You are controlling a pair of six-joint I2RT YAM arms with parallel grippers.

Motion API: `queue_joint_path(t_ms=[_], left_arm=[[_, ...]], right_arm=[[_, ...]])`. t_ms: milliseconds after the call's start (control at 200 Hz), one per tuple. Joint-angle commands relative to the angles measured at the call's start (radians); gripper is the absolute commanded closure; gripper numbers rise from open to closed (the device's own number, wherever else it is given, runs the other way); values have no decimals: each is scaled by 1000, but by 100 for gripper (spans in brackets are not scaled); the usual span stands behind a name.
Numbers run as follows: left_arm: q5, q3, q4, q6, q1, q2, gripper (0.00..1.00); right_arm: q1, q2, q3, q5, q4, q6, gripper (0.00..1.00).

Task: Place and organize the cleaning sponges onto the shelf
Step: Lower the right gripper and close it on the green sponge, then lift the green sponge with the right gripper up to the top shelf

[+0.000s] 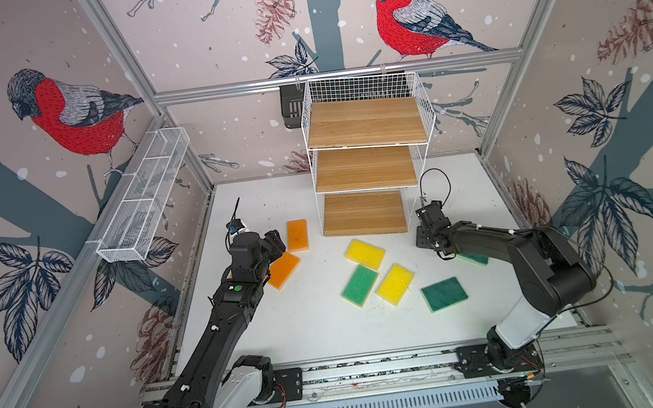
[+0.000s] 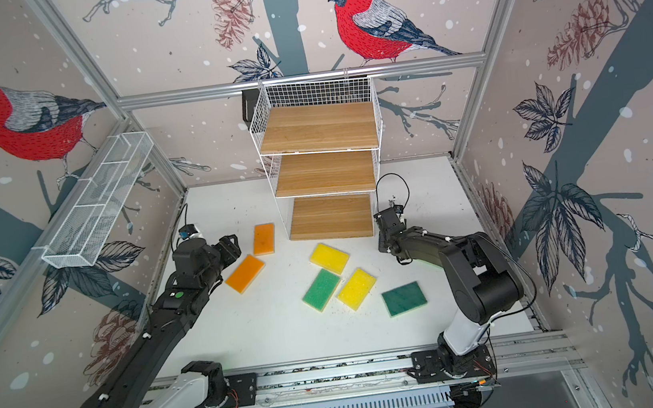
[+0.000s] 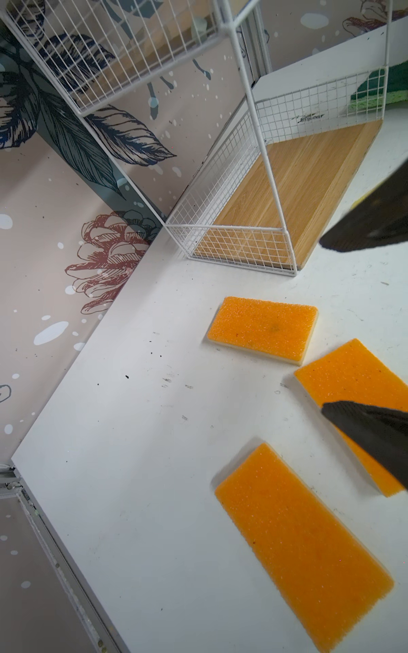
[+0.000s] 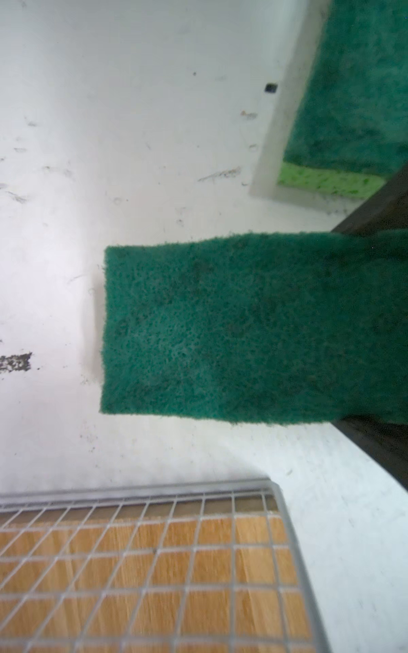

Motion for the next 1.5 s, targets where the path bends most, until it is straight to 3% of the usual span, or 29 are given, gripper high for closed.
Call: queue_joint_path(t_ms=[0, 650, 1166, 1491], left_arm=[[18, 9, -21, 11, 2, -20, 32], [50, 65, -165, 33, 1, -167, 32], [60, 147, -247, 92, 1, -154, 32], [68, 174, -239, 118, 1, -134, 31]], right_arm=[[24, -40, -12, 10, -54, 24, 33], [304, -419, 43, 121, -350, 130, 32], [526, -483, 310, 260, -523, 201, 32], [602, -425, 549, 281, -536, 114, 32]])
